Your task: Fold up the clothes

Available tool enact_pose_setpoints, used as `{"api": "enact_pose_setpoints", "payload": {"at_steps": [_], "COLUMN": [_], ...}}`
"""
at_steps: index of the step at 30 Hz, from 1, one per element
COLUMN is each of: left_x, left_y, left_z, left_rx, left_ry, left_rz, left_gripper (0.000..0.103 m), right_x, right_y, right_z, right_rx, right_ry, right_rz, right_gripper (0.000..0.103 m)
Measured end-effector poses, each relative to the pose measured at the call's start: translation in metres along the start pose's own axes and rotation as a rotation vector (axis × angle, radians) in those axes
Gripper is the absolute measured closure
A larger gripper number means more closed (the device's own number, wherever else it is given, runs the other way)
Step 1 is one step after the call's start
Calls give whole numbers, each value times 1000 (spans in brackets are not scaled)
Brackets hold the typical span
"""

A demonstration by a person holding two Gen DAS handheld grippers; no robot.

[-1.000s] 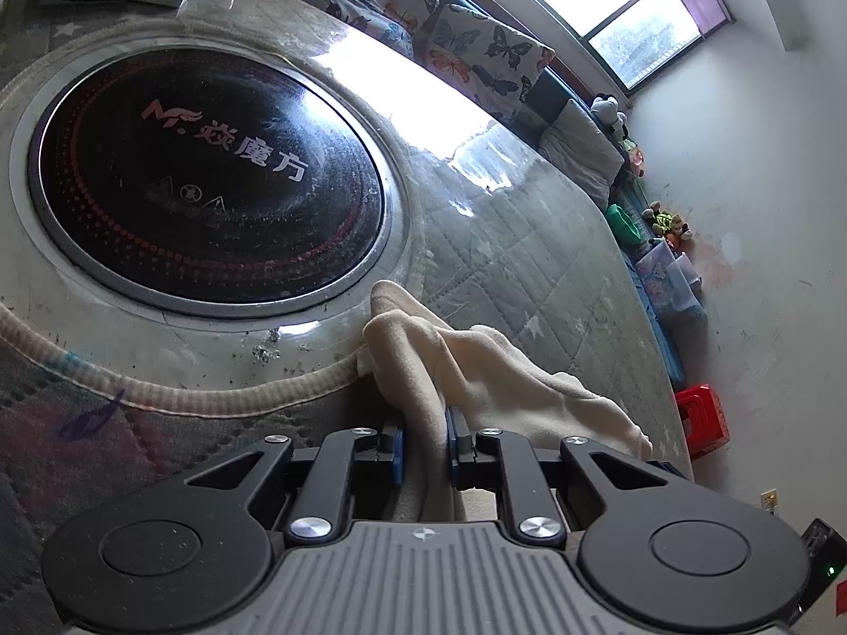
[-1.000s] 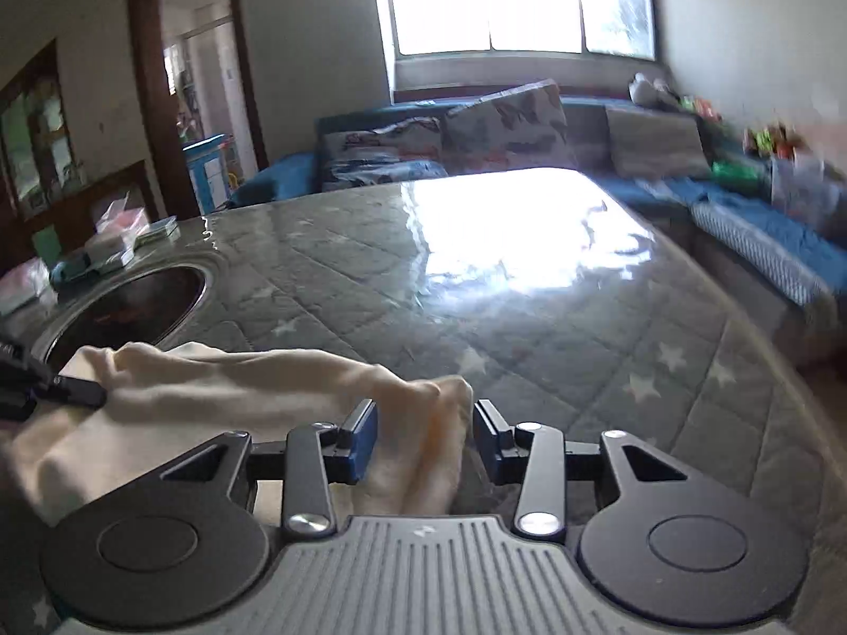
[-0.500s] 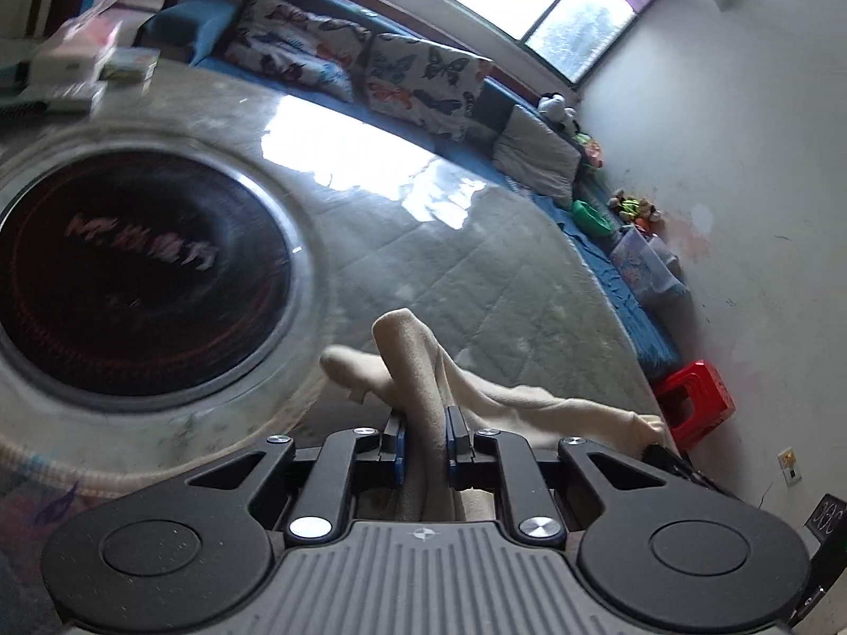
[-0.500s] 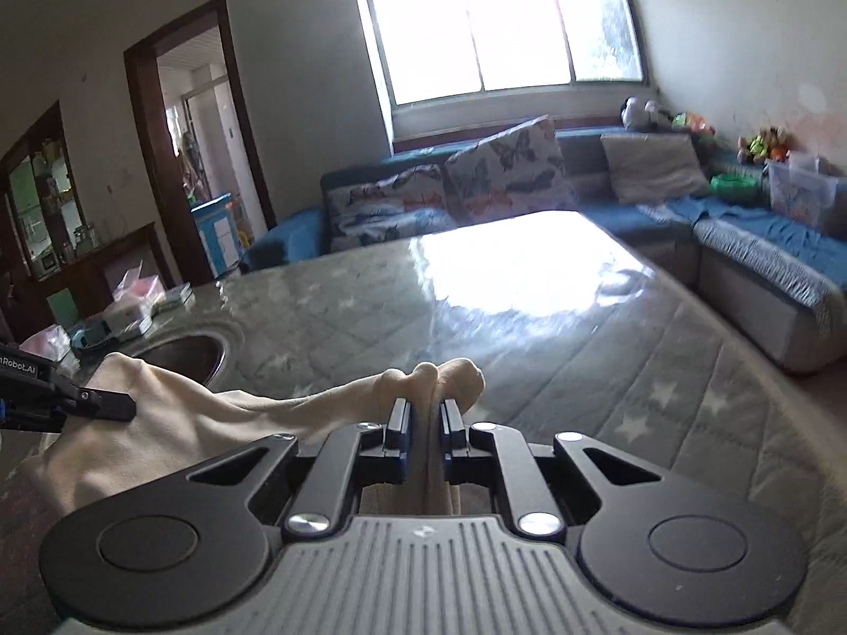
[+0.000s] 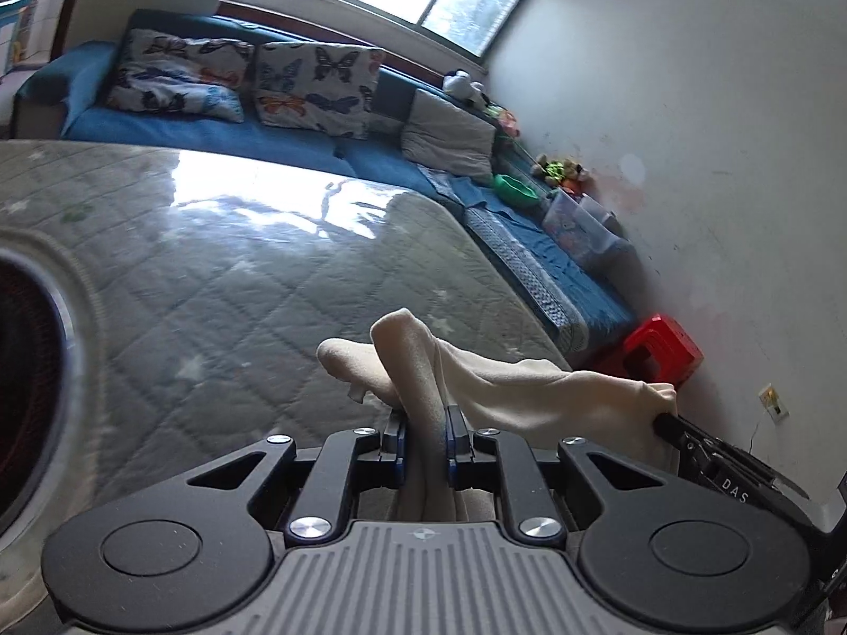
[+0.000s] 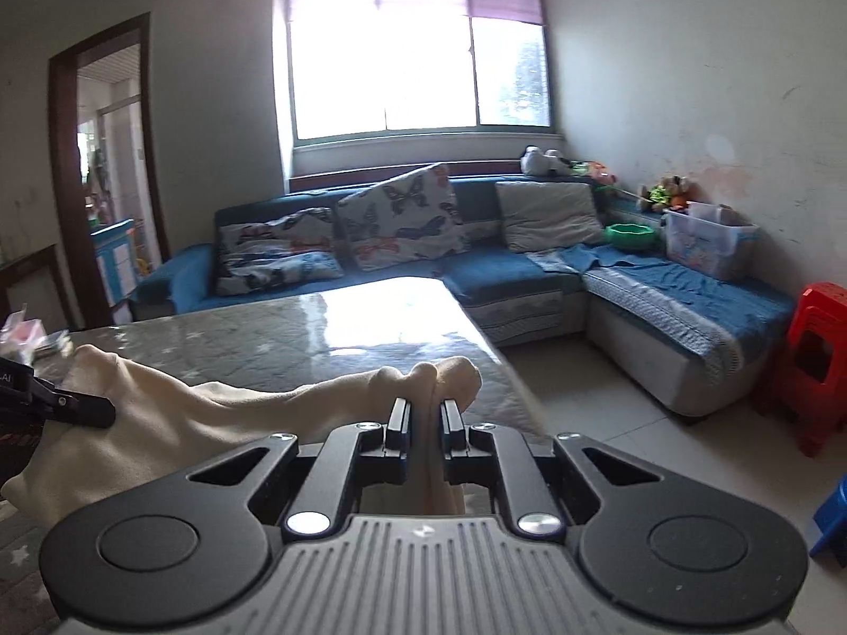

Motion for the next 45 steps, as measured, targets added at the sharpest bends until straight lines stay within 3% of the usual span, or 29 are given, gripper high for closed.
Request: {"api": "enact_pose_setpoints", "payload": {"at_steps": [5, 9, 14, 20, 25, 27, 29, 36, 40, 45], "left_x": [11, 19, 29, 45, 54, 56, 57, 55, 62, 66], "left_y": [-30, -27, -12, 6, 11, 12, 11, -3, -18, -16], "left_z": [-1, 13, 18, 14, 12, 11, 10, -6, -13, -17], "left_rx": [-66, -119, -134, -138, -170, -185, -180, -160, -218, -236], "left_ry": [-63, -74, -82, -122, -157, -170, -171, -192, -269, -304], "left_rz": [65, 78, 74, 84, 93, 93, 96, 85, 104, 99], "left_gripper": [84, 71, 63, 53, 36, 33, 33, 33, 33, 33], "right_x": [8, 15, 9, 16, 22, 23, 24, 53, 71, 83], "right_y": [-27, -38, -39, -82, -114, -111, -100, -40, -20, -2], "right_z": [-23, -30, -1, 23, 38, 42, 44, 49, 46, 40], "right_rx": [89, 136, 67, 34, 21, 24, 11, 3, 14, 52], "right_ry": [-33, -11, 16, 12, 12, 25, 21, 86, 88, 101], "right_rz": [58, 91, 92, 153, 194, 187, 180, 159, 148, 133], "right_gripper": [92, 91, 90, 88, 80, 77, 67, 65, 62, 62]}}
Point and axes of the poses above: each gripper's, at about its wrist camera, not at the fingertips, and y roughly against the way its jaws point, z to its left, x to its underside, the point moved 3 cm from there along -y, roughly the way its jaws point, and after that the axes turned 11 degrees about -y, right-handed, at the moved point
